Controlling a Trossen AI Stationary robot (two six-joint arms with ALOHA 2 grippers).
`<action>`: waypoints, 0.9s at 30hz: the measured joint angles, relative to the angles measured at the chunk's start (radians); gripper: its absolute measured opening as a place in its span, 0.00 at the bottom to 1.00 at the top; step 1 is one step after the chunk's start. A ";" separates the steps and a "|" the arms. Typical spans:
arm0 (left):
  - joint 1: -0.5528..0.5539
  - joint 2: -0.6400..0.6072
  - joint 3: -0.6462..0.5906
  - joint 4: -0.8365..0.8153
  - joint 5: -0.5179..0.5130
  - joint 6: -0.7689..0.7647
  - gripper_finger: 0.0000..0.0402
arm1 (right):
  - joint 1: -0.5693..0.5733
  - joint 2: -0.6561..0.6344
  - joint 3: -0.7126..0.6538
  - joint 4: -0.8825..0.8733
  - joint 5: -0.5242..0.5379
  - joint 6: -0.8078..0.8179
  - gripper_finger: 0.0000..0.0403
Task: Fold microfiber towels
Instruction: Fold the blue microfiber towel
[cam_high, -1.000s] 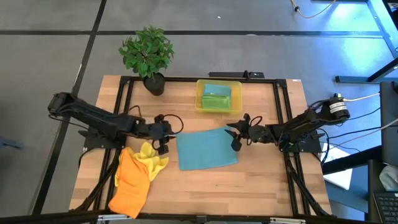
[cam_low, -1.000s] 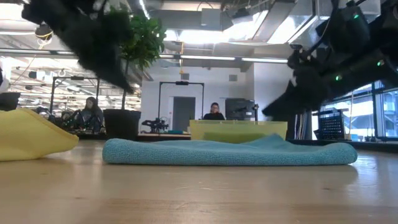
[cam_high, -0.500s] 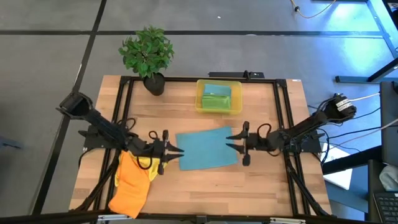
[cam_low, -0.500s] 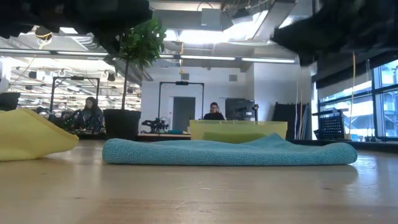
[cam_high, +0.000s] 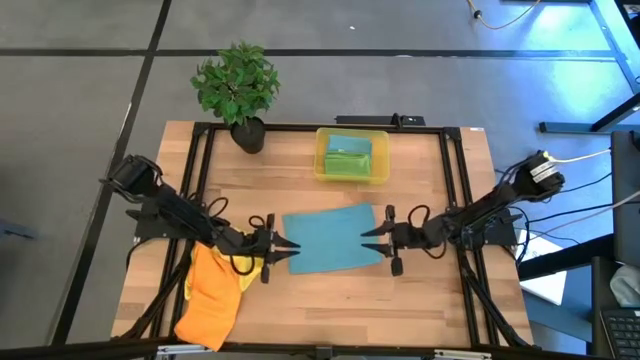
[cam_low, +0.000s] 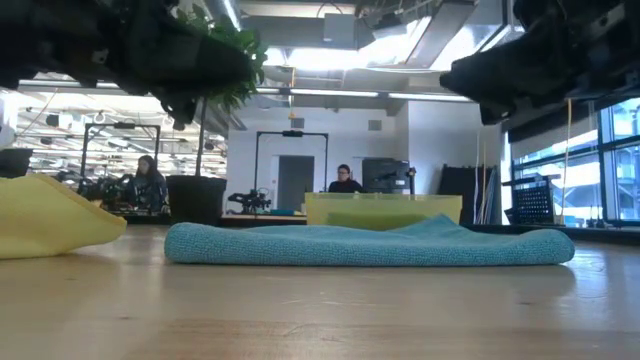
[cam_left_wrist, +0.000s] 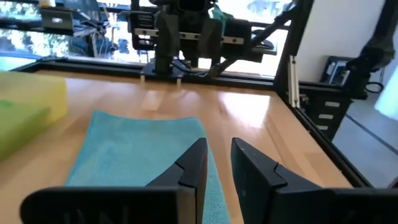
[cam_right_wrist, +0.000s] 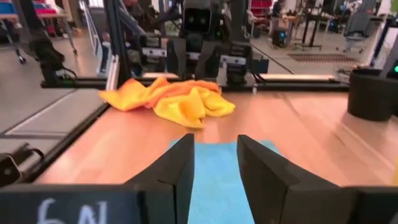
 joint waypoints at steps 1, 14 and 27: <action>0.004 0.001 0.000 -0.002 0.000 -0.009 0.16 | 0.000 0.009 0.000 -0.001 0.006 0.001 0.31; 0.048 0.001 0.050 -0.190 -0.001 -0.109 0.16 | -0.027 0.078 0.052 -0.169 0.147 0.179 0.31; 0.051 0.176 0.322 -0.573 0.116 -0.205 0.16 | -0.074 0.079 0.269 -0.850 0.125 0.341 0.21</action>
